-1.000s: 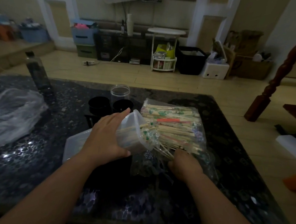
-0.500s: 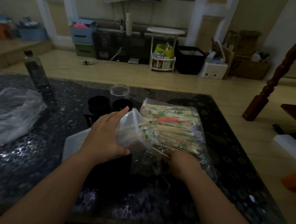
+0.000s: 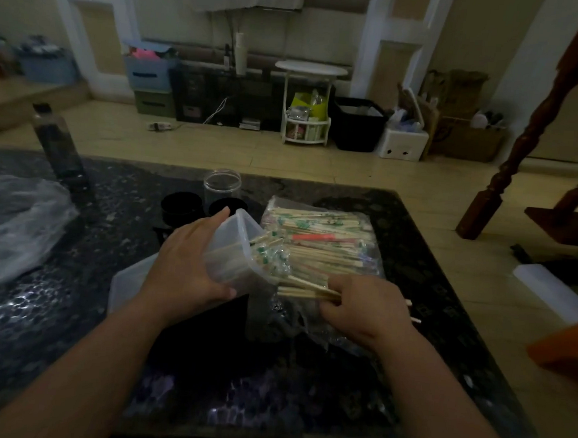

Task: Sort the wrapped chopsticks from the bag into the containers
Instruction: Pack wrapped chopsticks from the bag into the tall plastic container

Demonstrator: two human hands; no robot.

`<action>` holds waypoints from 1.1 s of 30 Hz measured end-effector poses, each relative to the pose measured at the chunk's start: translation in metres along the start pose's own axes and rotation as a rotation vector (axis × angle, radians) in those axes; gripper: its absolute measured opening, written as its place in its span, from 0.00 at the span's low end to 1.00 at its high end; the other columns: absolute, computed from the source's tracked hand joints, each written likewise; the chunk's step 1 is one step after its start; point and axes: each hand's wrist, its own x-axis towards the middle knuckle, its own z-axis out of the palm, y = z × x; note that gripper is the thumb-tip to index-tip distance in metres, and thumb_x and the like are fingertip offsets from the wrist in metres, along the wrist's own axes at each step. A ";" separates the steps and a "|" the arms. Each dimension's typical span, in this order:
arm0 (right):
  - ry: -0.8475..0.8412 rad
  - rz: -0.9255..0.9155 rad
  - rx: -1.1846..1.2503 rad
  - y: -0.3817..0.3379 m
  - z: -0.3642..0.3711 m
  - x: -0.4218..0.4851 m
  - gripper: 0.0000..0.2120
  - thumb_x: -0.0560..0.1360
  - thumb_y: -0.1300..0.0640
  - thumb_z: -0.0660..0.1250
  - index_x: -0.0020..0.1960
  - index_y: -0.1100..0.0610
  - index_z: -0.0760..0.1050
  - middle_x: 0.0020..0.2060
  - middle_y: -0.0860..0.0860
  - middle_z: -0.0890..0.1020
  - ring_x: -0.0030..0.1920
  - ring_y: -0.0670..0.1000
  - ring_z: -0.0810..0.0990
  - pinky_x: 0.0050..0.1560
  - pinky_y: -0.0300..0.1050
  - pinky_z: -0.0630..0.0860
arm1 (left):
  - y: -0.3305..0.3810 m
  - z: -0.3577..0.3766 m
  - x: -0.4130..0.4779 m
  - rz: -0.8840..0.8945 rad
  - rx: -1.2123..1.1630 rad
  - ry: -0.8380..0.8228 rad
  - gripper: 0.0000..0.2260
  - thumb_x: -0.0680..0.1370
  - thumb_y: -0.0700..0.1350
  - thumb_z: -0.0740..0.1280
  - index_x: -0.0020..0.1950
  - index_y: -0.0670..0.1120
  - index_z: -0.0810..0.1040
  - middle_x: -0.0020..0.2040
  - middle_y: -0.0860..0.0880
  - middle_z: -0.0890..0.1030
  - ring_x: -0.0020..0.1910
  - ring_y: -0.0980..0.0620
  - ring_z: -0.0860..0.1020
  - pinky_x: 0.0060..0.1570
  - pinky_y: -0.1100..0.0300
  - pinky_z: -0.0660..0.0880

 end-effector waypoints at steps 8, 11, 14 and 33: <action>0.667 -0.232 0.001 -0.008 0.008 0.008 0.10 0.70 0.47 0.58 0.36 0.52 0.70 0.34 0.51 0.77 0.36 0.56 0.74 0.38 0.47 0.61 | -0.002 0.004 -0.001 0.023 -0.012 -0.022 0.54 0.51 0.63 0.73 0.75 0.65 0.54 0.71 0.52 0.68 0.69 0.48 0.65 0.64 0.51 0.62; 0.749 -0.223 0.034 -0.009 0.011 0.010 0.12 0.72 0.49 0.59 0.43 0.56 0.75 0.41 0.53 0.76 0.38 0.55 0.73 0.39 0.47 0.64 | -0.004 0.004 -0.002 0.029 -0.033 -0.019 0.53 0.51 0.65 0.71 0.74 0.66 0.53 0.72 0.53 0.67 0.70 0.48 0.64 0.64 0.51 0.62; 0.819 -0.148 0.291 -0.016 0.011 0.011 0.08 0.76 0.49 0.58 0.45 0.53 0.72 0.40 0.51 0.72 0.33 0.53 0.71 0.30 0.42 0.65 | -0.002 0.003 -0.002 0.032 -0.029 -0.012 0.54 0.52 0.63 0.75 0.74 0.65 0.52 0.73 0.52 0.66 0.70 0.49 0.63 0.66 0.50 0.61; 0.557 0.234 1.594 -0.049 -0.008 0.014 0.13 0.78 0.53 0.68 0.44 0.63 0.80 0.33 0.55 0.84 0.33 0.51 0.83 0.37 0.45 0.81 | 0.000 0.005 -0.002 0.092 0.024 -0.047 0.56 0.56 0.49 0.84 0.71 0.68 0.50 0.70 0.57 0.64 0.69 0.53 0.62 0.62 0.59 0.60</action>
